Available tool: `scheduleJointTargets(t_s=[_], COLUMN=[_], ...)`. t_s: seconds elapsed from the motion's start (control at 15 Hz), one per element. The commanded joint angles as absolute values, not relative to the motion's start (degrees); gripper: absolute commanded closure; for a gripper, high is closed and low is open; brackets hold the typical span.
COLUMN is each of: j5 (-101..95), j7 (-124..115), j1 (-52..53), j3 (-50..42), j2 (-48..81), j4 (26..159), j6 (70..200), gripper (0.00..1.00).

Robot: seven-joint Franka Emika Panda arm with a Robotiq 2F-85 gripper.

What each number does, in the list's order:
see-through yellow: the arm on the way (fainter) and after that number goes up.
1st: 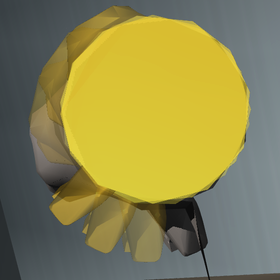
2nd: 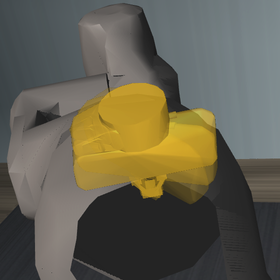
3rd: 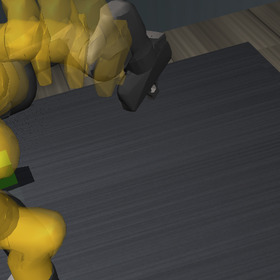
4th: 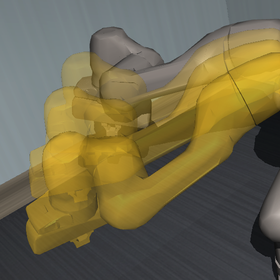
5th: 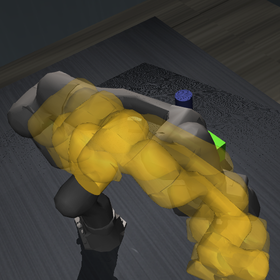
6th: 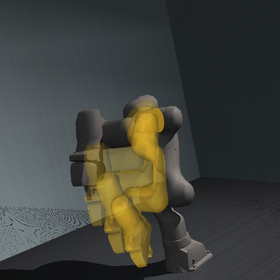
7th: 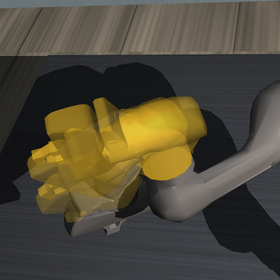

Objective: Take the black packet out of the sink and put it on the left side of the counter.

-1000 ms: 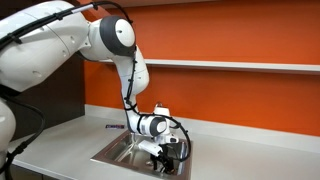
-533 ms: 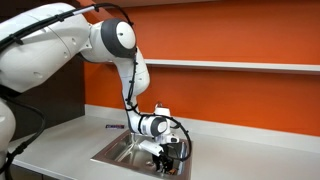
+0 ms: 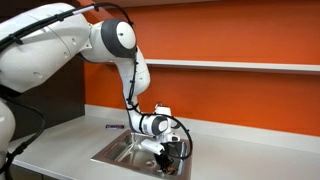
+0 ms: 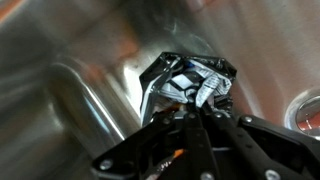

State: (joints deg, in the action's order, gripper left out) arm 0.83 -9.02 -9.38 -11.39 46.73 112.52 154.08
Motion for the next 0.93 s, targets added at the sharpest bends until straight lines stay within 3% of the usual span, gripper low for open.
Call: scheduleJointTargets(t_s=[0.0,0.87], j5=[2.00,1.22], j7=[-7.96,-9.58], j1=[-10.62,-8.05], j3=[-10.69,-11.75], j2=[47.96,43.12], j4=[110.55,112.06], j6=[152.22,150.09], gripper=[0.98,0.99])
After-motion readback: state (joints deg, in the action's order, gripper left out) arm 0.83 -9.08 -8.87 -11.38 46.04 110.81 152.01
